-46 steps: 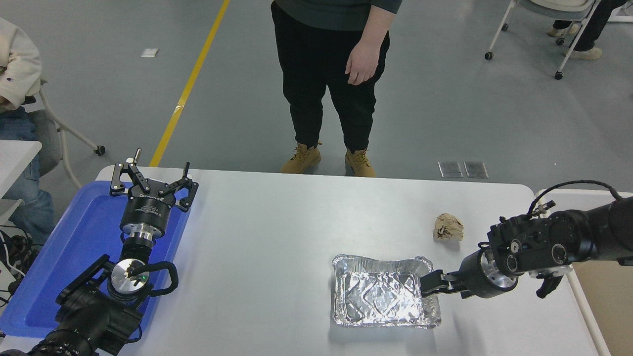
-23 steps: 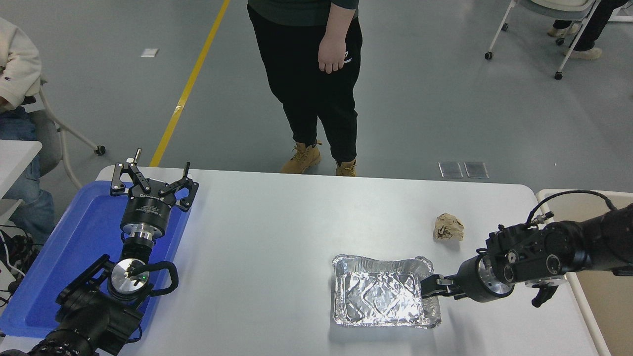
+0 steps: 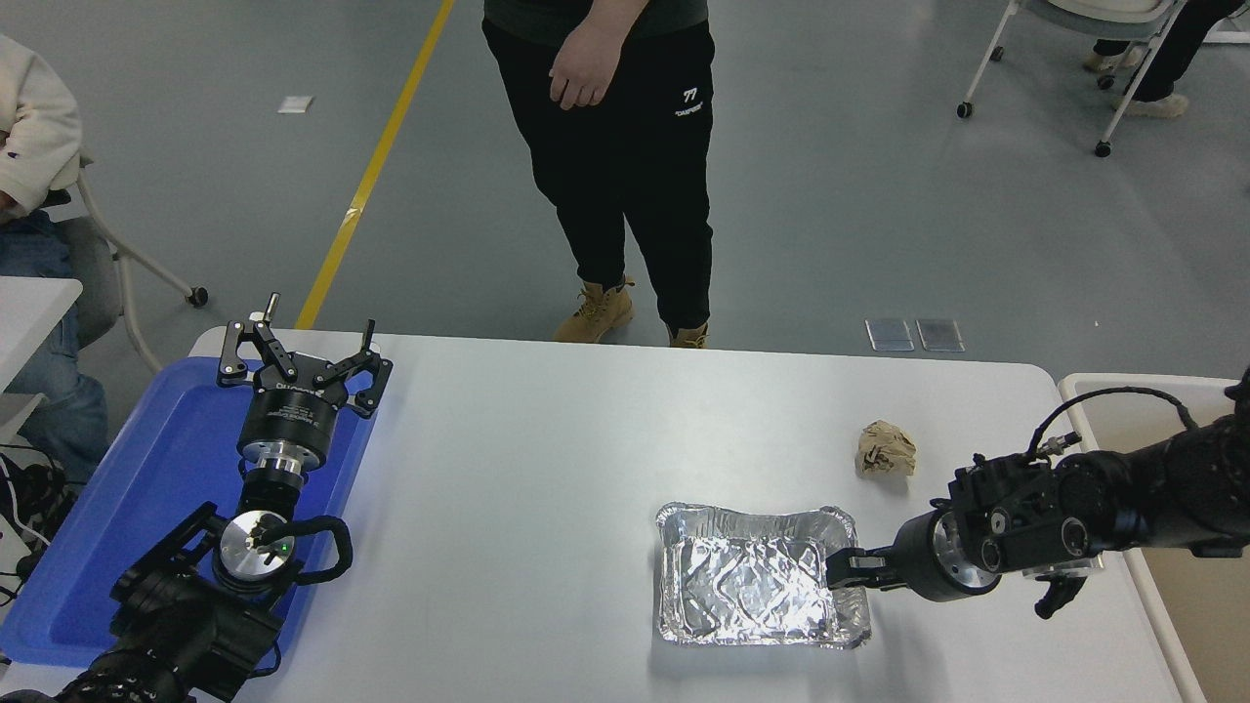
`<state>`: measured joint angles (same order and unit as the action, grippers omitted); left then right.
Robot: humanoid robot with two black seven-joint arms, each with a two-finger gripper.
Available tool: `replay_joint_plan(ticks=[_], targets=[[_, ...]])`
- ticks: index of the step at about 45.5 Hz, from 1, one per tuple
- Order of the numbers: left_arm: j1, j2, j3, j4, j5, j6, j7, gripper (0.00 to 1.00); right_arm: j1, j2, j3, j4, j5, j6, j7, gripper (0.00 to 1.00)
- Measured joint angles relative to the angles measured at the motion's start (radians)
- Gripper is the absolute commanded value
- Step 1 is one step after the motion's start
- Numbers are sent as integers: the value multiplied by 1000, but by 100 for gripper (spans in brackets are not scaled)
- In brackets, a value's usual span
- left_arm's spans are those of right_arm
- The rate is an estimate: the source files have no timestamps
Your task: Pick up foil plate and place in dustbin
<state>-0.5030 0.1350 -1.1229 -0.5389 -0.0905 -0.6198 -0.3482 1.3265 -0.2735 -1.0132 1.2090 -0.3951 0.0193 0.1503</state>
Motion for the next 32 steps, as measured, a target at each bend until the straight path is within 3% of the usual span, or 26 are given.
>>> replay_joint_plan(ticks=[2, 3, 4, 32], targets=[[0, 0, 0, 0, 0, 0, 0, 100, -1, 1, 0, -1, 0, -2, 0, 10], [0, 0, 0, 0, 0, 0, 0, 100, -1, 1, 1, -1, 0, -2, 0, 1], [0, 0, 0, 0, 0, 0, 0, 100, -2, 2, 1, -1, 0, -3, 0, 0], [0, 0, 0, -1, 0, 0, 0, 100, 28, -25, -5, 21, -5, 2, 1, 0]])
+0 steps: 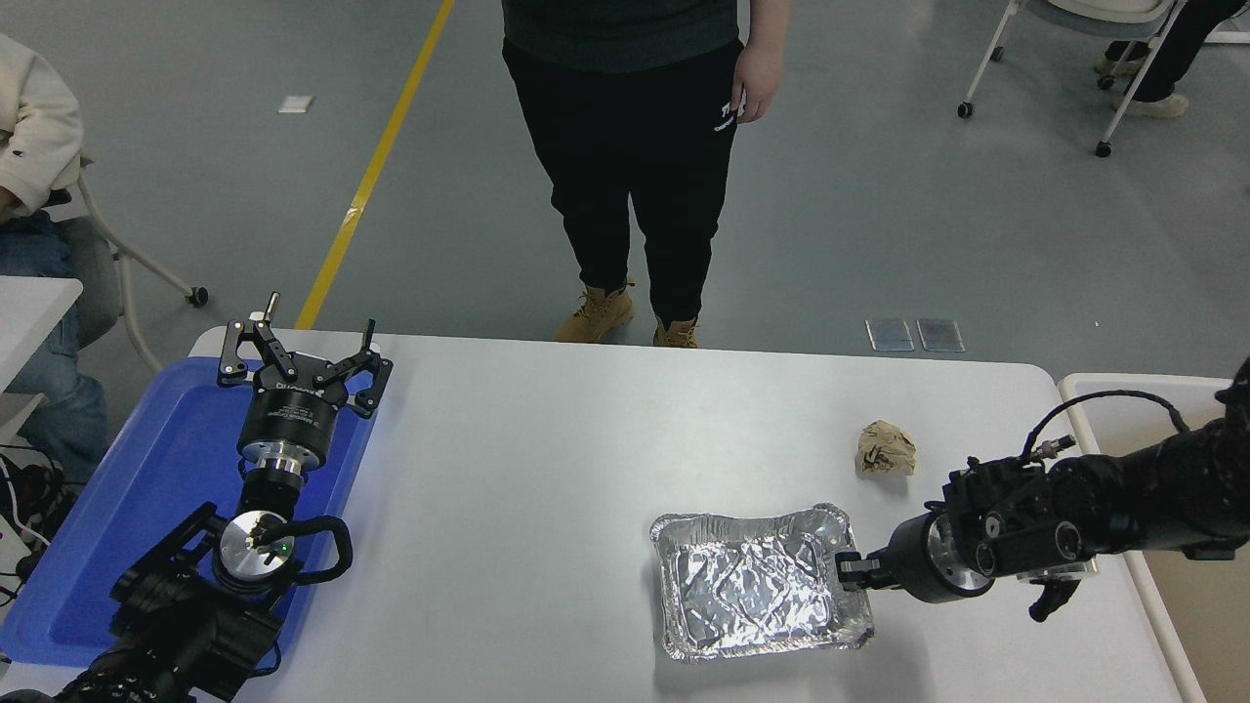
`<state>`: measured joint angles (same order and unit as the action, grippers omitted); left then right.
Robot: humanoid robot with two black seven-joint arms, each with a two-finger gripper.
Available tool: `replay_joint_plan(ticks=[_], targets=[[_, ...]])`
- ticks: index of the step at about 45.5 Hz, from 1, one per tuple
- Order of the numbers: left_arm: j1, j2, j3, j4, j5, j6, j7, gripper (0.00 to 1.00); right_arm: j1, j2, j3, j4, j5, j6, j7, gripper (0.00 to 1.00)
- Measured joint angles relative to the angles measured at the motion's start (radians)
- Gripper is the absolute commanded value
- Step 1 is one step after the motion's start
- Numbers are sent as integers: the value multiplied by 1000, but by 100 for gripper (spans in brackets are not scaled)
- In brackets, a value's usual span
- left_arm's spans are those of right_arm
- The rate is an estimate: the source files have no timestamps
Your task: Pick up foil plate and place in dustbin
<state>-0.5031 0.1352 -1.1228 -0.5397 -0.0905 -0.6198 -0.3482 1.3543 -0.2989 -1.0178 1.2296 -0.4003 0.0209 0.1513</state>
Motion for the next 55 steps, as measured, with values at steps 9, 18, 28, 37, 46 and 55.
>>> replay_joint_plan(ticks=[9, 18, 28, 37, 46, 55], targets=[[0, 0, 0, 0, 1, 0, 1, 100, 89, -78, -17, 92, -21, 8, -1, 0], [0, 0, 0, 0, 1, 0, 1, 100, 239, -169, -78, 217, -50, 34, -2, 0], [0, 0, 0, 0, 1, -1, 1, 100, 416, -223, -159, 330, -65, 68, -2, 0], [0, 0, 1, 0, 2, -2, 2, 100, 602, -240, -218, 426, -66, 122, -3, 0], [0, 0, 1, 0, 2, -2, 2, 100, 778, -247, -260, 468, -64, 219, -6, 0], [0, 0, 1, 0, 3, -2, 2, 100, 944, -251, -278, 483, -62, 332, -10, 0]])
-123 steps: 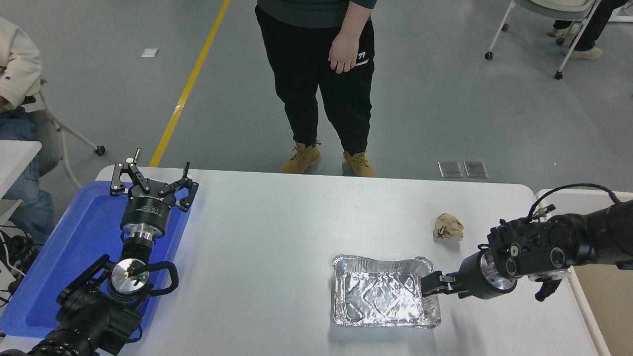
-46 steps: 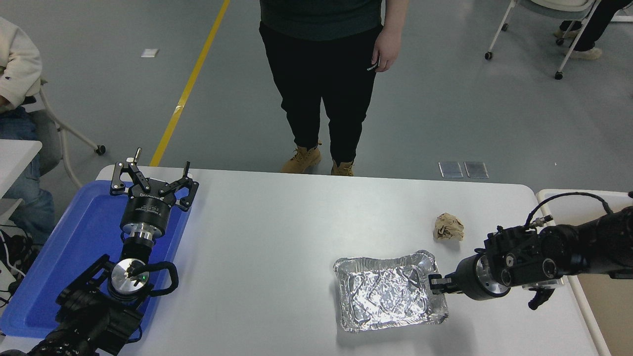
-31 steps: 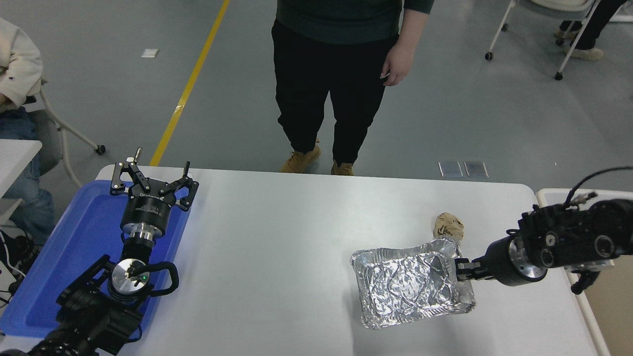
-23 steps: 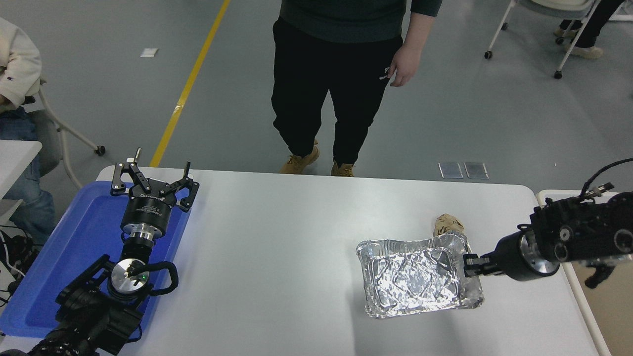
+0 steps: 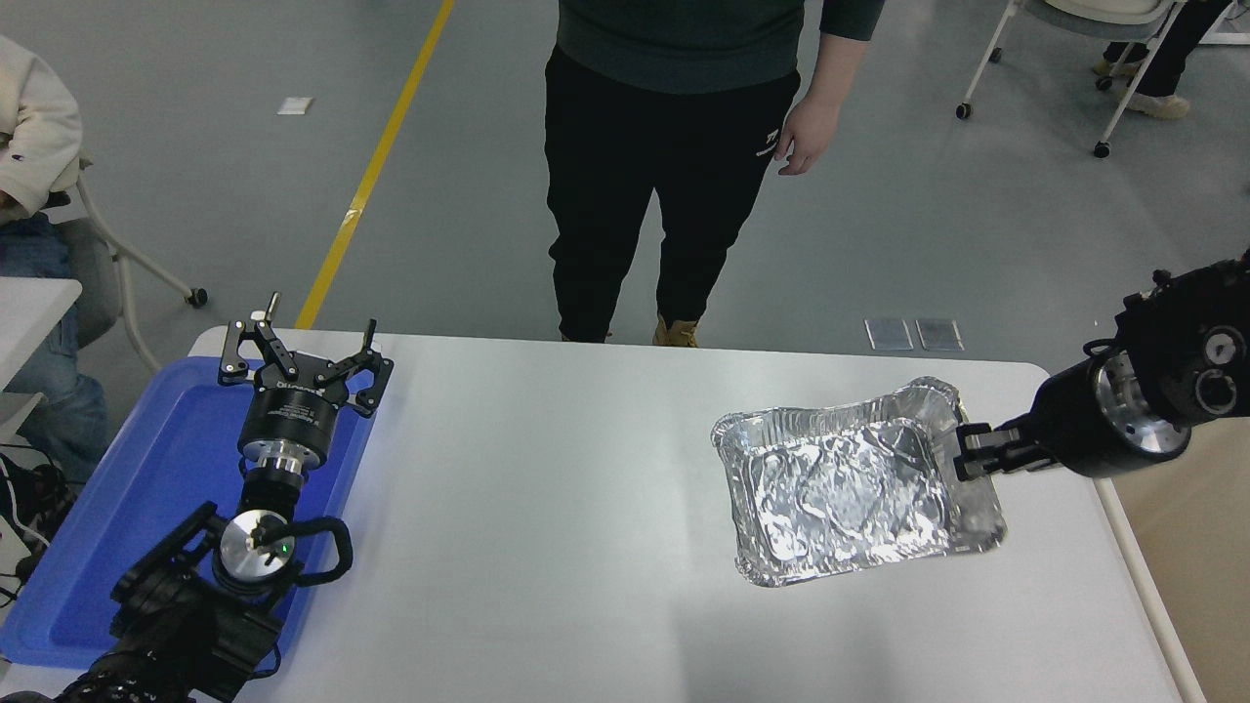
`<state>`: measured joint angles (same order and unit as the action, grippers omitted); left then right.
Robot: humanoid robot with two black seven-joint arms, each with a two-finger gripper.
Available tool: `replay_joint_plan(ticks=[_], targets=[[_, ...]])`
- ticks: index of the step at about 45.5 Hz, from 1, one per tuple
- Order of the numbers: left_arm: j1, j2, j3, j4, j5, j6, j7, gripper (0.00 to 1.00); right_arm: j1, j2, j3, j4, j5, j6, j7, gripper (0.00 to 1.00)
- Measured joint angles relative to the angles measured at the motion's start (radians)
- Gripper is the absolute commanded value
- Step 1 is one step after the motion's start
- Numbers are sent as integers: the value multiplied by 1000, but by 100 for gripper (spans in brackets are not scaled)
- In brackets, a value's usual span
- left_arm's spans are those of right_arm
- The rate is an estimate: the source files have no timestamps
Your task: Pick up foil plate and place in dustbin
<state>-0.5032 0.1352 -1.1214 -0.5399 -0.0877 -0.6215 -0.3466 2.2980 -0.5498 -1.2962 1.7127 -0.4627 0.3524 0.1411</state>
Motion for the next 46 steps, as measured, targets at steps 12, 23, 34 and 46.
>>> replay_joint_plan(ticks=[12, 23, 34, 46], targets=[[0, 0, 0, 0, 0, 0, 0, 100, 138, -3, -22, 8, 0, 103, -11, 0], [0, 1, 0, 0, 0, 0, 0, 100, 229, -6, -44, 9, -1, 167, -26, 0], [0, 1, 0, 0, 0, 0, 0, 100, 263, -19, -84, -5, -11, 191, -30, 0], [0, 1, 0, 0, 0, 0, 0, 100, 213, -118, -132, -108, -147, 200, -30, 0]])
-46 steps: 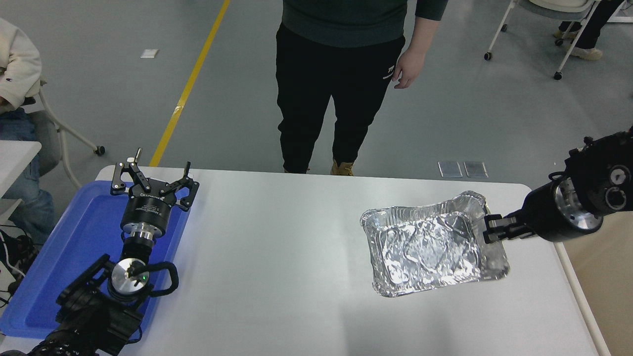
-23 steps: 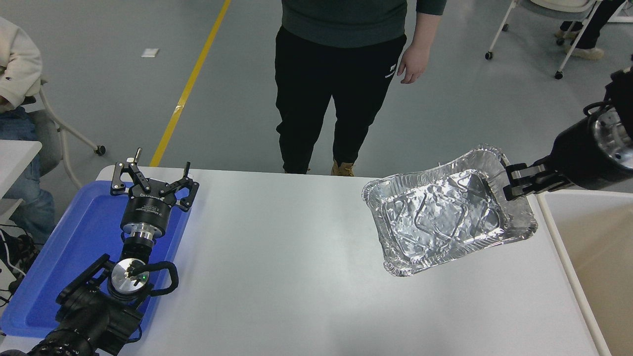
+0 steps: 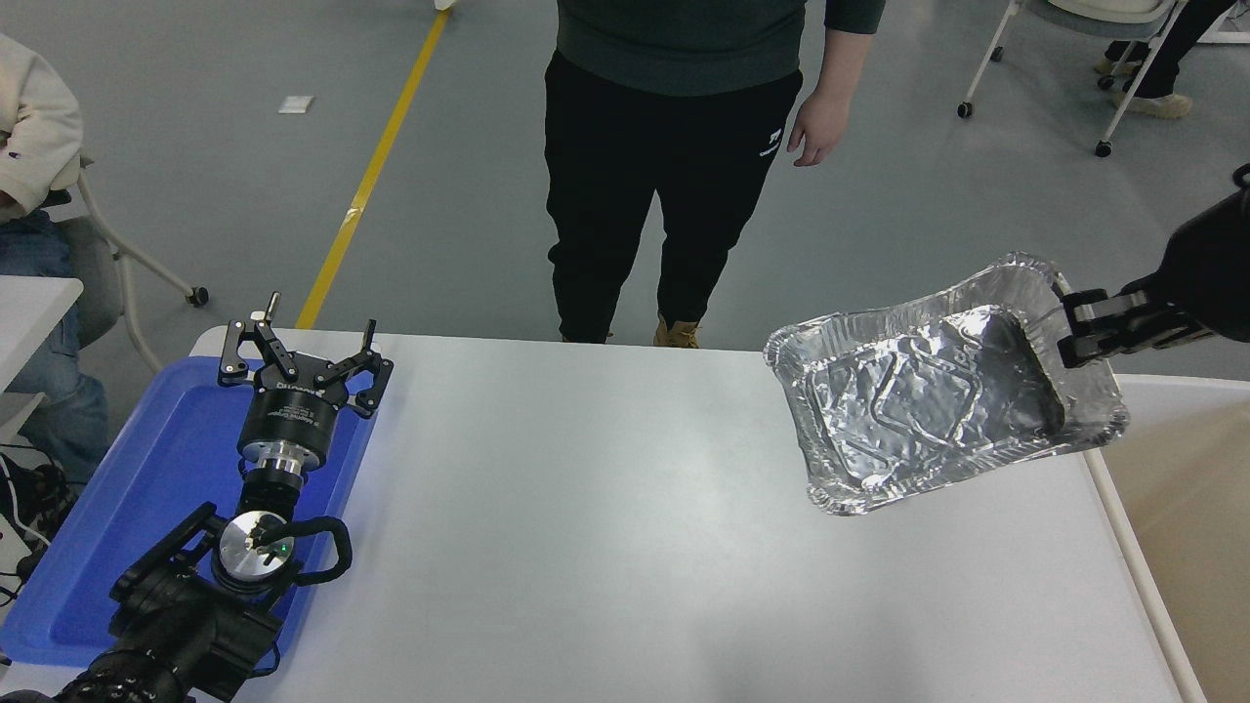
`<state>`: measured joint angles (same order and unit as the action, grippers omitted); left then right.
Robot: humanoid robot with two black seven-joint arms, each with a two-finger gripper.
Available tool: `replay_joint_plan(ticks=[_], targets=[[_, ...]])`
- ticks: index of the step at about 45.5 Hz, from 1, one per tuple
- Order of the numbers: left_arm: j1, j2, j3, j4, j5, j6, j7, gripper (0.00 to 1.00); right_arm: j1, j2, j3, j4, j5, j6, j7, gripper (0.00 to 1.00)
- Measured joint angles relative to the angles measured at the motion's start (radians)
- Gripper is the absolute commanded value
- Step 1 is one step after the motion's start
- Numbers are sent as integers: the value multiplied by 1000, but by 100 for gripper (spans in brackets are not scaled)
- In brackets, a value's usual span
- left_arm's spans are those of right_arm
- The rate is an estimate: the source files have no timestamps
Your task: Pick up foil plate and place in dustbin
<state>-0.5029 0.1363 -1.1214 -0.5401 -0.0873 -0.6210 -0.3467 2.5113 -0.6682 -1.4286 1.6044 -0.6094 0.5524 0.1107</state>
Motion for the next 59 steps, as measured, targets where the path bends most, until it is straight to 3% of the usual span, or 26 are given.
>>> replay_joint_plan(ticks=[12, 30, 36, 45, 59], targets=[[0, 0, 0, 0, -2, 0, 0, 100, -159, -171, 30, -182, -177, 2, 5, 0], [0, 0, 0, 0, -3, 1, -2, 100, -643, -332, 382, -565, -271, -3, 18, 0], [0, 0, 0, 0, -3, 1, -2, 100, -803, -338, 470, -701, -278, -17, 51, 0], [0, 0, 0, 0, -3, 1, -2, 100, -1080, -274, 543, -979, -270, -79, 145, 0], [0, 0, 0, 0, -3, 1, -2, 100, -1429, -173, 579, -1280, -190, -191, 206, 0]])
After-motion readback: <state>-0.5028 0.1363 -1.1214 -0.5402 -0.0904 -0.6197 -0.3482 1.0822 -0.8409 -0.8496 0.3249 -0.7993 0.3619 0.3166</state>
